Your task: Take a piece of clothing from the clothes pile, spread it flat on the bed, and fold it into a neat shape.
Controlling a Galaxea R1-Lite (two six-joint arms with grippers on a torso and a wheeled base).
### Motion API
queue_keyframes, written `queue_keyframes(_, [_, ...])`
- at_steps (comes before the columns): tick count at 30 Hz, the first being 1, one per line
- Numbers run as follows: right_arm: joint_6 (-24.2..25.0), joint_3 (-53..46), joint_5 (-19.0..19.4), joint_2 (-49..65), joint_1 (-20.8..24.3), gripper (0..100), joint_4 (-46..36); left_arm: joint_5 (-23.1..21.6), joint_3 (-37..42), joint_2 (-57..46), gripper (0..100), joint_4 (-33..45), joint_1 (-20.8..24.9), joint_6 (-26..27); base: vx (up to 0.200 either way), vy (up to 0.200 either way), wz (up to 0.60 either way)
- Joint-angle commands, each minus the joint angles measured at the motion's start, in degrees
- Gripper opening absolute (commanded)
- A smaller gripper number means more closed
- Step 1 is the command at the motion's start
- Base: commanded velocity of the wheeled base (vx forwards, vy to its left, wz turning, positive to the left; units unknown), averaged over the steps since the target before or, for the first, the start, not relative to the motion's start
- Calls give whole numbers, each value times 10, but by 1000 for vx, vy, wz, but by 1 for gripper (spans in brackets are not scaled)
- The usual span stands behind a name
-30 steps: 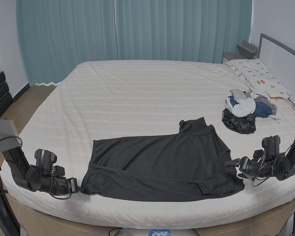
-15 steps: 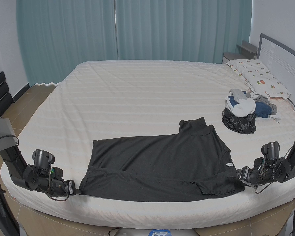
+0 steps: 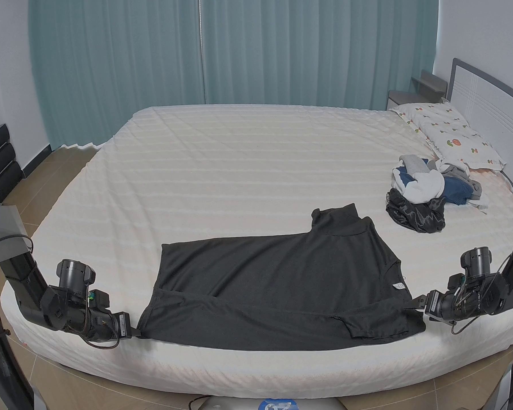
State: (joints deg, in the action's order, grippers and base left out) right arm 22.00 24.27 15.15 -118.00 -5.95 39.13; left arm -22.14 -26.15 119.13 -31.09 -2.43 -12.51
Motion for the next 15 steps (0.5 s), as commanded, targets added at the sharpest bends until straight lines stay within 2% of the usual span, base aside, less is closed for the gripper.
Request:
queue_keyframes(1, [-45,-10,18,-16,-28,100,1,0,0,2,0,0,-1,-1,0,0,0])
queue_keyframes(5, [-86,-16,48,-39,-37,100,8,0,0,2,0,0,-1,-1,0,0,0])
queue_keyframes(8, [-92,-12,49,-48,-34,100,8,0,0,2,0,0,-2,-1,0,0,0])
queue_keyframes(9, [-92,-12,49,-50,-33,0,9,0,0,2,0,0,-2,-1,0,0,0])
queue_keyframes(15, [-93,-19,49,-40,-40,0,8,0,-1,3,0,0,-2,-2,0,0,0])
